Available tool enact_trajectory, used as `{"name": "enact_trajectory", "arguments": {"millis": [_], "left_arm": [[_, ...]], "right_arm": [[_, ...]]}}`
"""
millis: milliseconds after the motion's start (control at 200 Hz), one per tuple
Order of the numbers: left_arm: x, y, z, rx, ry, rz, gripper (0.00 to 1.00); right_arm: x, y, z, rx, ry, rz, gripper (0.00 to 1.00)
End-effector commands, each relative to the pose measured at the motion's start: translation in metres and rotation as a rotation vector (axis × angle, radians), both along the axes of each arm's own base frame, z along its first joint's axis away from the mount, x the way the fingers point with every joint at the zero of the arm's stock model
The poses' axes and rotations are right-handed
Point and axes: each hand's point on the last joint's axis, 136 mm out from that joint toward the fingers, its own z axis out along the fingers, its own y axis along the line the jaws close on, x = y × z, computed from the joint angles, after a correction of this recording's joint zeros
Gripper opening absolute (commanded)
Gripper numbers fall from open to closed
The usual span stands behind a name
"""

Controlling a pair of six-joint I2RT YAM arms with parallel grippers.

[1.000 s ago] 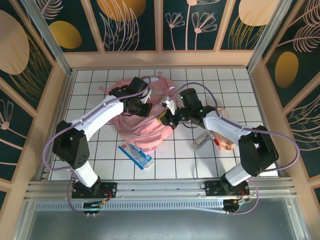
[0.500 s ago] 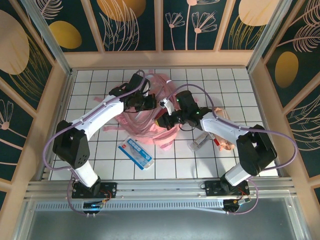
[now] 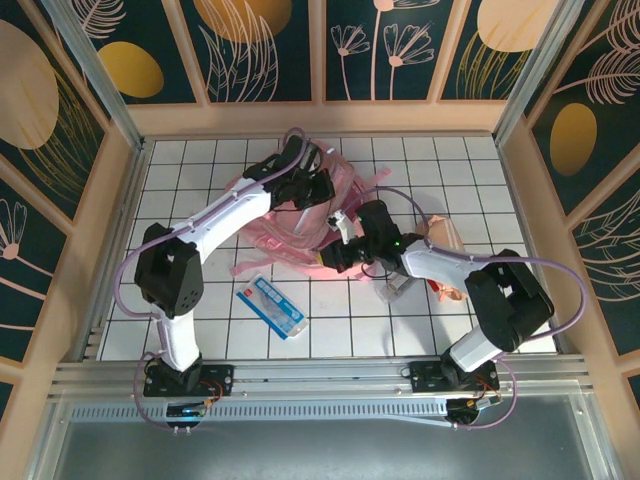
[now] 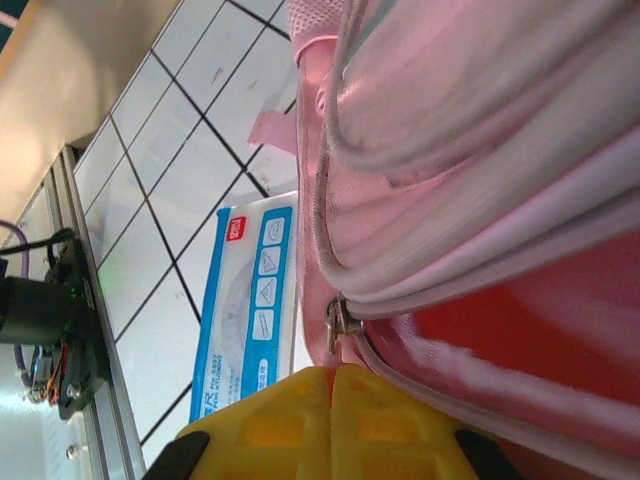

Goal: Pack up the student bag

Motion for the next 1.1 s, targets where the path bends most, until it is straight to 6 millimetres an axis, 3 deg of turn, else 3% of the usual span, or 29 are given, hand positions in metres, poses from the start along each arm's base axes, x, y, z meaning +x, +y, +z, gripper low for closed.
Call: {"name": "enact_trajectory", "arguments": {"millis": [0, 390, 651, 1091], "left_arm": [[0.031, -0.035, 0.077, -0.181, -0.192, 0.041, 0.00], [0.055, -0.068, 0.102, -0.252, -0.219, 0.130, 0.00], [0.052, -0.081, 0.106, -0.277, -0.219, 0.153, 0.00], [0.047, -0.090, 0.116, -0.311, -0.237, 0.166, 0.00]], "right_arm": [[-0.009, 0.010, 0.015, 0.079, -0.004, -0.013, 0.00], [0.023, 0.022, 0.026, 0.147, -0.127, -0.325, 0.00], [0.035, 0.054, 0.028, 0.277, -0.175, -0.399, 0.00], [0.080, 0.098, -0.005, 0.281, -0.284, -0.513, 0.00]]}}
